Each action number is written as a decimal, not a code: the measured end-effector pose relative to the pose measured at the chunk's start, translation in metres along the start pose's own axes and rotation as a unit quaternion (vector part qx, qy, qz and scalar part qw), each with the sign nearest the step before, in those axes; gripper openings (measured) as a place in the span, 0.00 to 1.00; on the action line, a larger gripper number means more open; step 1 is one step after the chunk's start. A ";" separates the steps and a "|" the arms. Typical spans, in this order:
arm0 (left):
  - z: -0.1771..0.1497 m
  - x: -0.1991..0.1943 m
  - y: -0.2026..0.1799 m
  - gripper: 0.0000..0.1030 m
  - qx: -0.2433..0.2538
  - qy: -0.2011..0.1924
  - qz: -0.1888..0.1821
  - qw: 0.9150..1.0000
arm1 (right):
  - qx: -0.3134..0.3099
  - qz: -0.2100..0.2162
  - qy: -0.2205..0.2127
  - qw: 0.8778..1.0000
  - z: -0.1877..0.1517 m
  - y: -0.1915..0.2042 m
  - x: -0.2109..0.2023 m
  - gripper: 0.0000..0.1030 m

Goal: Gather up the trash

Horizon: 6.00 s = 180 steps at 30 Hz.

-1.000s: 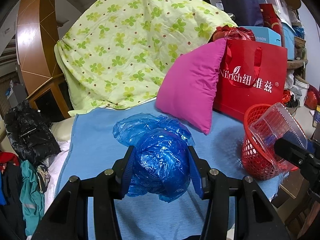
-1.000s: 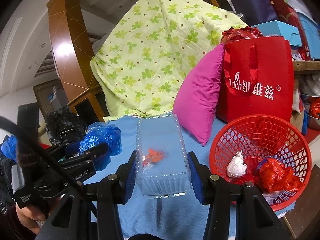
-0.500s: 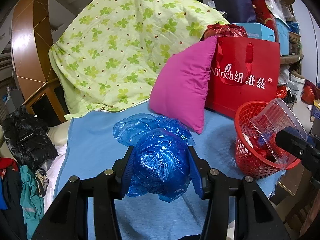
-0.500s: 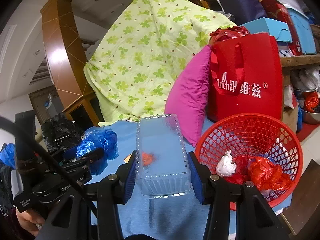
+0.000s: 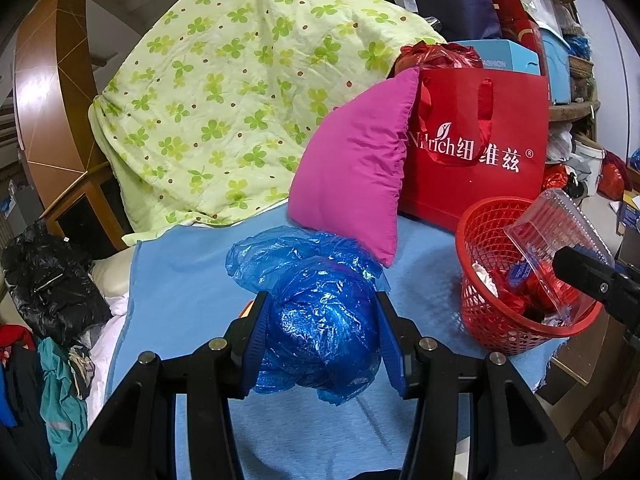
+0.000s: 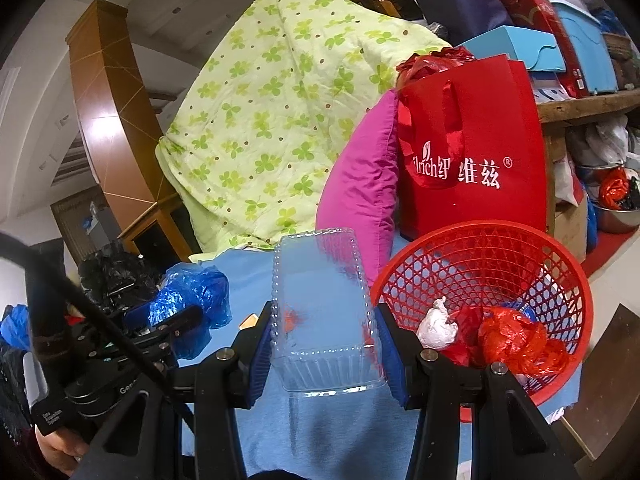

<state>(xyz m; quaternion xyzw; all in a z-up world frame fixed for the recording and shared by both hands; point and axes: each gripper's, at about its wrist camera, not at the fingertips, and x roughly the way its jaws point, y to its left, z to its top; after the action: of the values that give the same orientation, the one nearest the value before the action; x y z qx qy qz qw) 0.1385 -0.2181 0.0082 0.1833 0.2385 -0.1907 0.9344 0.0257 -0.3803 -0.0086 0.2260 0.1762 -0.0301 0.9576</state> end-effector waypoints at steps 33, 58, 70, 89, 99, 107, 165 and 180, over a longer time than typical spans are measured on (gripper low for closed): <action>0.009 0.005 -0.028 0.51 0.035 -0.001 -0.026 0.999 | 0.050 -0.036 -0.020 0.998 0.003 -0.043 -0.019 0.49; 0.026 0.024 -0.076 0.51 0.070 -0.005 -0.061 0.996 | 0.091 -0.066 -0.018 0.993 0.007 -0.089 -0.015 0.49; 0.030 0.049 -0.102 0.61 0.056 -0.002 -0.207 0.977 | 0.156 -0.080 0.004 0.984 0.002 -0.120 -0.009 0.60; -0.014 0.026 -0.028 0.68 0.015 0.020 -0.136 0.990 | 0.132 -0.069 -0.014 0.989 0.010 -0.074 -0.033 0.63; -0.025 -0.019 0.033 0.68 -0.036 -0.004 -0.072 0.997 | 0.087 -0.045 -0.030 0.995 0.018 -0.017 -0.059 0.63; -0.030 -0.060 0.064 0.70 -0.071 -0.027 -0.043 0.996 | 0.053 -0.028 -0.051 0.997 0.023 0.020 -0.091 0.63; -0.105 0.024 0.186 0.77 -0.177 0.053 0.036 0.982 | -0.039 0.029 0.099 0.994 -0.017 0.112 0.080 0.70; -0.132 0.127 0.203 0.77 -0.180 0.135 0.046 0.973 | -0.084 0.024 0.200 0.976 -0.041 0.085 0.312 0.69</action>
<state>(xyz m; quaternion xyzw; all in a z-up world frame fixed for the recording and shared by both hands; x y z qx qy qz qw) 0.2825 -0.0201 -0.1148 0.0470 0.3841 -0.0751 0.9190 0.3167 -0.2796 -0.1165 0.1508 0.3604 0.0532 0.9190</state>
